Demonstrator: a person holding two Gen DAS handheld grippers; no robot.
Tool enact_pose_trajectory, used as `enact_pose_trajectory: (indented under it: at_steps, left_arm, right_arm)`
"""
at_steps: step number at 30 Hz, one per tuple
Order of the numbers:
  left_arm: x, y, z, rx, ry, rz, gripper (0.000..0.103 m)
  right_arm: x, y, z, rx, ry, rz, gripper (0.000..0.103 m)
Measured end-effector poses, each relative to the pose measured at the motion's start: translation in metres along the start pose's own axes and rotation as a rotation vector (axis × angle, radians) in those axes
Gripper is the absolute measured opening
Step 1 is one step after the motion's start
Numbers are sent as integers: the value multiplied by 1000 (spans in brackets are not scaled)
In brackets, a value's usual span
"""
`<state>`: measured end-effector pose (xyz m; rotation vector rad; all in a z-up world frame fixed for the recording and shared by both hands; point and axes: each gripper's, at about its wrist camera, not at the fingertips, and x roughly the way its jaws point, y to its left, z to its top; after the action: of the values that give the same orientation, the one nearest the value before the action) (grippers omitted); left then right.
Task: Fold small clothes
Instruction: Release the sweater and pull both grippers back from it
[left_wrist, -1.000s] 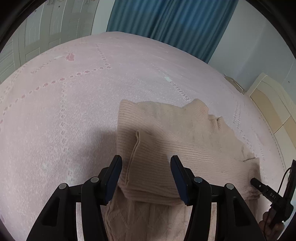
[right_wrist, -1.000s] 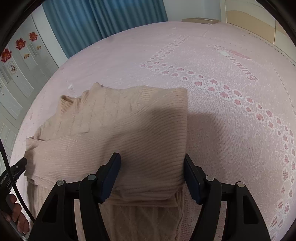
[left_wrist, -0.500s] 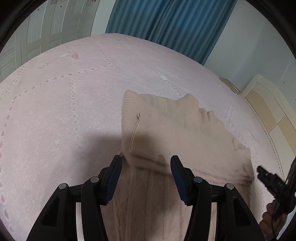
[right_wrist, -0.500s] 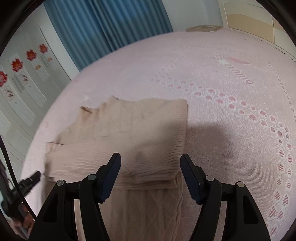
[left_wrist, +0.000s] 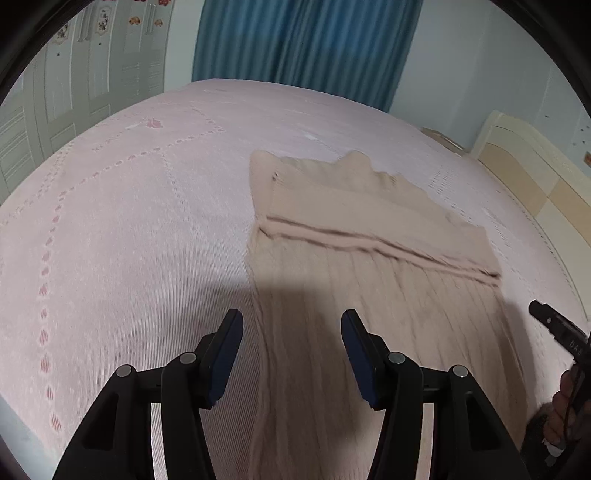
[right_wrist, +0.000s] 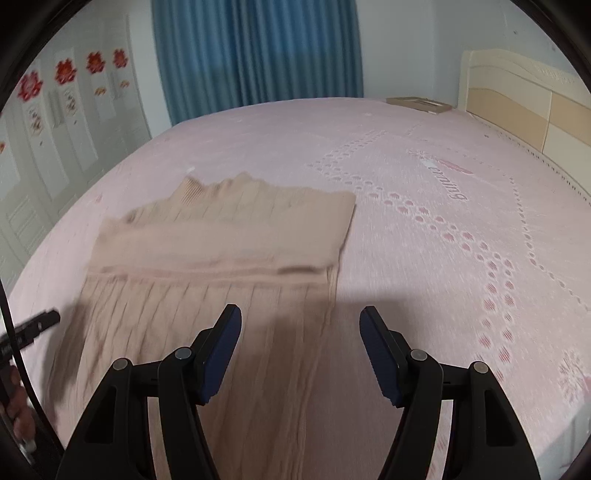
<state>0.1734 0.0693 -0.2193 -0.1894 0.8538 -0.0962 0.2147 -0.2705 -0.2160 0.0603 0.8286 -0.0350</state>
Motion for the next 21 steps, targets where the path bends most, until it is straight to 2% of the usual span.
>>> enact_pose_trajectory:
  at_steps: [7, 10, 13, 15, 18, 19, 21]
  left_arm:
    - [-24, -4, -31, 41, 12, -13, 53]
    - [-31, 2, -44, 10, 14, -18, 53]
    - [-37, 15, -53, -61, 22, -79, 53]
    - [-40, 22, -59, -93, 21, -105, 53]
    - [-40, 31, -69, -136, 49, -102, 53]
    - [-40, 33, -71, -148, 56, -123, 53]
    - [-41, 34, -73, -146, 54, -126, 53]
  right_arm:
    - [-45, 7, -38, -48, -37, 44, 66]
    - [-56, 5, -53, -24, -43, 46, 66]
    - [-56, 2, -68, 16, 4, 86, 66]
    - [-55, 2, -76, 24, 36, 95, 62]
    - [-55, 4, -87, 20, 43, 85, 60]
    - [-52, 3, -92, 25, 60, 83, 59]
    - [-46, 4, -93, 44, 102, 95, 50]
